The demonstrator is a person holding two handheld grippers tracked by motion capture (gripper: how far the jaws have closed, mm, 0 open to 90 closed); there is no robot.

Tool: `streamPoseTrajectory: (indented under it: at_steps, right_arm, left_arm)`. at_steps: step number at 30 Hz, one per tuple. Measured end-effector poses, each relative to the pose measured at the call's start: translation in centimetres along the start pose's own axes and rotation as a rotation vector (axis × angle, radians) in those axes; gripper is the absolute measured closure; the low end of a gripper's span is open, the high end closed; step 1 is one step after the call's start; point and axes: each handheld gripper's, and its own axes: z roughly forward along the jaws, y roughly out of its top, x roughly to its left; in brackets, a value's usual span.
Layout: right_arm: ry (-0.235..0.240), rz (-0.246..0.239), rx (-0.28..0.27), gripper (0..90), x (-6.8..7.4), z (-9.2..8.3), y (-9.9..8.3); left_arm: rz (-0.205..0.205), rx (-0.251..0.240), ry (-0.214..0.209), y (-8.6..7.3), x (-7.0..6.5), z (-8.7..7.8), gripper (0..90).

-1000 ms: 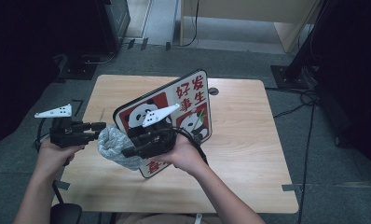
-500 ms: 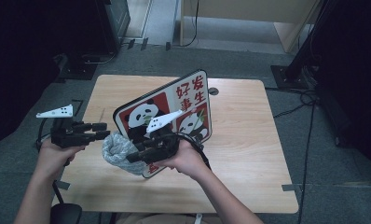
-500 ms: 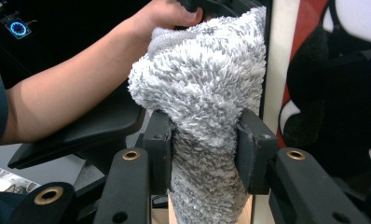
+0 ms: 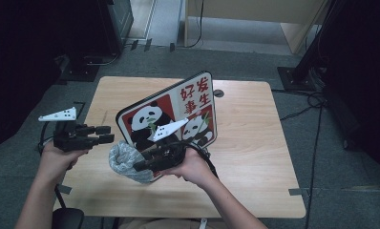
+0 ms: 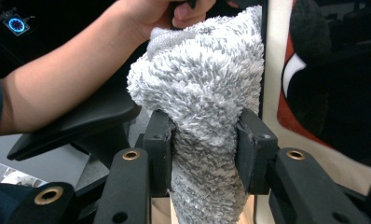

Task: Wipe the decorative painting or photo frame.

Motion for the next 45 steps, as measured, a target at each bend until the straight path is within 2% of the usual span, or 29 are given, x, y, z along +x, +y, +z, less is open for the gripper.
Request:
streamPoseTrajectory:
  at_steps: [12, 22, 33, 38, 45]
  right_arm:
    - [-0.002, 0.025, 0.014, 62.3, -0.4, 0.5, -1.5]
    - [-0.010, 0.026, 0.023, 62.3, -0.7, 1.0, -2.8]
    - [-0.012, 0.040, 0.046, 62.3, -1.0, 1.5, -4.2]
    - [-0.013, 0.037, 0.048, 62.3, -1.2, 1.8, -5.0]
    - [-0.005, 0.043, 0.050, 62.3, -1.5, 2.0, -5.8]
  left_arm:
    - [0.009, 0.005, -0.013, 0.2, -0.4, 0.3, 50.8]
    - [0.028, 0.014, -0.025, 0.5, -1.1, 0.6, 51.1]
    - [0.061, 0.023, -0.058, 1.2, -2.5, 0.9, 51.4]
    - [0.073, 0.035, -0.087, 1.6, -3.2, 1.3, 53.8]
    - [0.081, 0.040, -0.106, 1.8, -3.8, 2.1, 56.2]
